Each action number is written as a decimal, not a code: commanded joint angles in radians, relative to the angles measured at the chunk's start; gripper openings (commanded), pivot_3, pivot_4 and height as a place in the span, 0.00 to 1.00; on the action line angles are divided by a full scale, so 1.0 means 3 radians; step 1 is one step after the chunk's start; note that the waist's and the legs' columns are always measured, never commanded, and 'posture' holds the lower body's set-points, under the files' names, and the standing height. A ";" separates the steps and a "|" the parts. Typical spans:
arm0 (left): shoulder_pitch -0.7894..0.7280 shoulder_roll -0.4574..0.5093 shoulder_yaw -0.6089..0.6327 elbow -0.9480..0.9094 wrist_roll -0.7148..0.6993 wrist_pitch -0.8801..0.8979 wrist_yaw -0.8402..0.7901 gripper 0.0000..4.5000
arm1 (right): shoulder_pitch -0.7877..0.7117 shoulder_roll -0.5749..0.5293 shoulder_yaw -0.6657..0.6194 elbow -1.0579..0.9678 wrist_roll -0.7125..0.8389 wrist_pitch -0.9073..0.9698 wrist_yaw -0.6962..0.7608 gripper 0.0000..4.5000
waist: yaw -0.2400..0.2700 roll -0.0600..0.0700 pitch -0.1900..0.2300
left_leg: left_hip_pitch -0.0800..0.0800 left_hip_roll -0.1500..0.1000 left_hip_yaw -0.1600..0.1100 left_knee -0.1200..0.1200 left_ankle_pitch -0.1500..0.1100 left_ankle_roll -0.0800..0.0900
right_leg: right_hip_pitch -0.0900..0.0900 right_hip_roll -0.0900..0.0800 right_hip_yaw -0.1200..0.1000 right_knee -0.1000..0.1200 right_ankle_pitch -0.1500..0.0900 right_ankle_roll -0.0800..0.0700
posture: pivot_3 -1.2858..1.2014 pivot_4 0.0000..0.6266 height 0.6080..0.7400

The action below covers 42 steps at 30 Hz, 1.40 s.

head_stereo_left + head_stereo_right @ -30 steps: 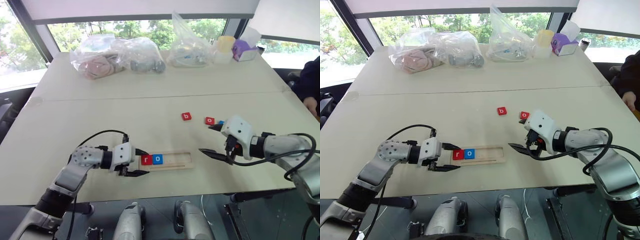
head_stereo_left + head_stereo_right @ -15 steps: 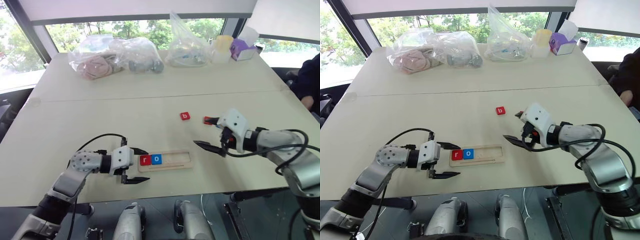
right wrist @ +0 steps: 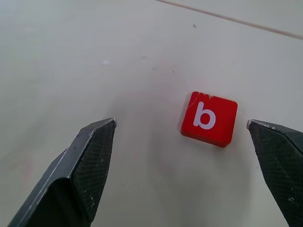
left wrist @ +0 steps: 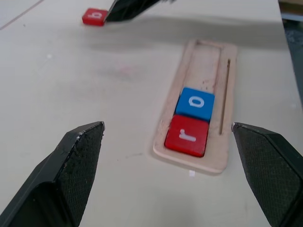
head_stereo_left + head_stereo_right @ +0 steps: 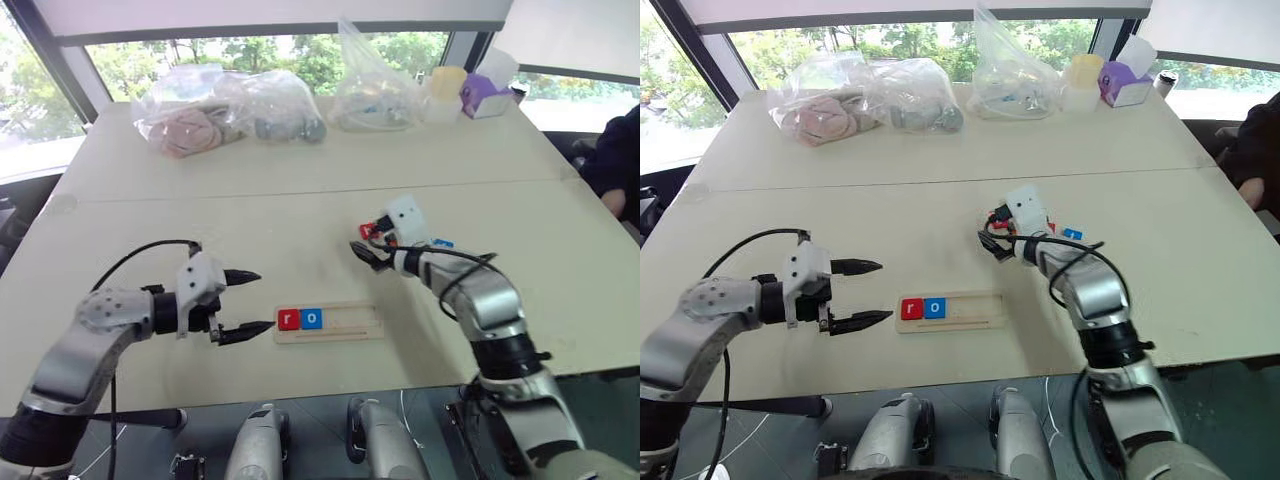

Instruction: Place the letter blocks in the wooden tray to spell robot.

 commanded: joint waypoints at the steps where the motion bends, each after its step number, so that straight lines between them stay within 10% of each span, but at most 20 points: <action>1: 0.0024 0.0044 0.0167 -0.0308 -0.0249 0.0242 0.0108 0.99 | -0.0143 0.0132 -0.0099 0.0125 -0.0124 0.0019 -0.0258 1.00 | -0.0001 0.0000 0.0000 | 0.0000 0.0000 0.0000 0.0000 0.0000 0.0000 | 0.0001 0.0000 0.0000 0.0000 0.0000 0.0000 | 0.52 0.24 1.00; 15: -0.0066 0.0292 0.0347 -0.0672 -0.0629 0.0671 0.0212 0.99 | -0.0419 0.0568 -0.0236 0.0794 -0.0210 -0.0105 -0.0583 1.00 | -0.0078 0.0001 -0.0001 | 0.0013 -0.0001 -0.0006 0.0001 0.0001 0.0000 | 0.0010 0.0006 0.0001 0.0004 -0.0002 0.0003 | 0.52 0.24 1.00; 23: -0.0076 0.0282 0.0277 -0.0635 -0.0562 0.0622 0.0230 1.00 | -0.0456 0.0605 -0.0154 0.0886 -0.0290 -0.0119 -0.0538 0.26 | -0.0083 0.0001 -0.0001 | 0.0016 0.0000 -0.0006 -0.0001 0.0001 0.0000 | 0.0012 0.0007 0.0001 0.0003 -0.0001 0.0002 | 0.52 0.24 1.00; 42: -0.0001 0.0423 -0.0052 -0.0402 -0.0194 0.0116 -0.0251 1.00 | 0.1047 -0.0381 -0.0745 -0.2480 0.0511 0.1866 0.0175 0.26 | -0.0051 0.0005 0.0002 | 0.0003 0.0004 -0.0008 -0.0004 0.0000 -0.0002 | 0.0000 0.0005 -0.0001 -0.0002 -0.0008 0.0010 | 0.52 0.24 1.00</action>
